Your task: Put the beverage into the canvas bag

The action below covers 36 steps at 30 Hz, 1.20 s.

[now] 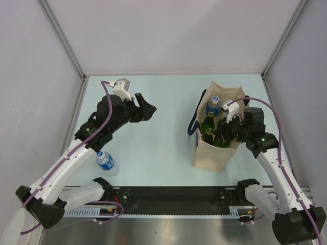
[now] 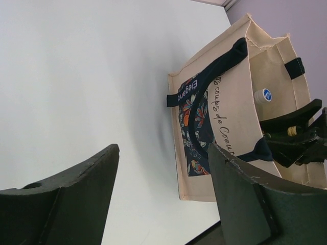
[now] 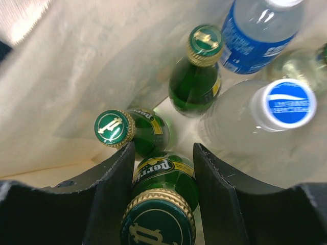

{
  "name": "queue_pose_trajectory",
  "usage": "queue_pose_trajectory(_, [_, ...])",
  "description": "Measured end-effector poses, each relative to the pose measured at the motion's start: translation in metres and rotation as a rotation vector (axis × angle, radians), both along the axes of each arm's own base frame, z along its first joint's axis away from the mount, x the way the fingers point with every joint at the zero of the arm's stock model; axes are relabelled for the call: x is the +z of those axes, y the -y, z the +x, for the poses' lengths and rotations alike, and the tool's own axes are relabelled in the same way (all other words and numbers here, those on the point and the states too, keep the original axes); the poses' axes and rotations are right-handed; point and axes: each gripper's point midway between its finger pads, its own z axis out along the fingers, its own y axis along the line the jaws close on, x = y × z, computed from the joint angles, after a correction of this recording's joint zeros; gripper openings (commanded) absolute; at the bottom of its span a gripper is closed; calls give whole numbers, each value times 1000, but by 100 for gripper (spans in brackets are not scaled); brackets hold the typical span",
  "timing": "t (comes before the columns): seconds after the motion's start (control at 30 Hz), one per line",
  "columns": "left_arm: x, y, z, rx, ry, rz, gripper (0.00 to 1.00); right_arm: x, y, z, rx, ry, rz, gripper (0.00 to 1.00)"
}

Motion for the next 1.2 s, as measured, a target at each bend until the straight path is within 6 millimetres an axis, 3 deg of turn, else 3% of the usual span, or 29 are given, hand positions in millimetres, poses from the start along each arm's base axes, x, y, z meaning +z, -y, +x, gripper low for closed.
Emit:
queue_pose_trajectory(0.37, [-3, -3, -1, 6, -2, 1, 76, -38, -5, -6, 44, -17, -76, 0])
queue_pose_trajectory(0.57, [-4, -4, 0, 8, -4, 2, 76, -46, -9, -9, 84, -5, -98, 3])
queue_pose_trajectory(0.93, [-2, -5, -1, 10, 0, -1, 76, -61, -13, -17, 149, -14, -120, 45])
queue_pose_trajectory(1.2, [-2, -5, -1, 10, 0, -1, 76, -62, -13, -17, 157, -9, -130, 60])
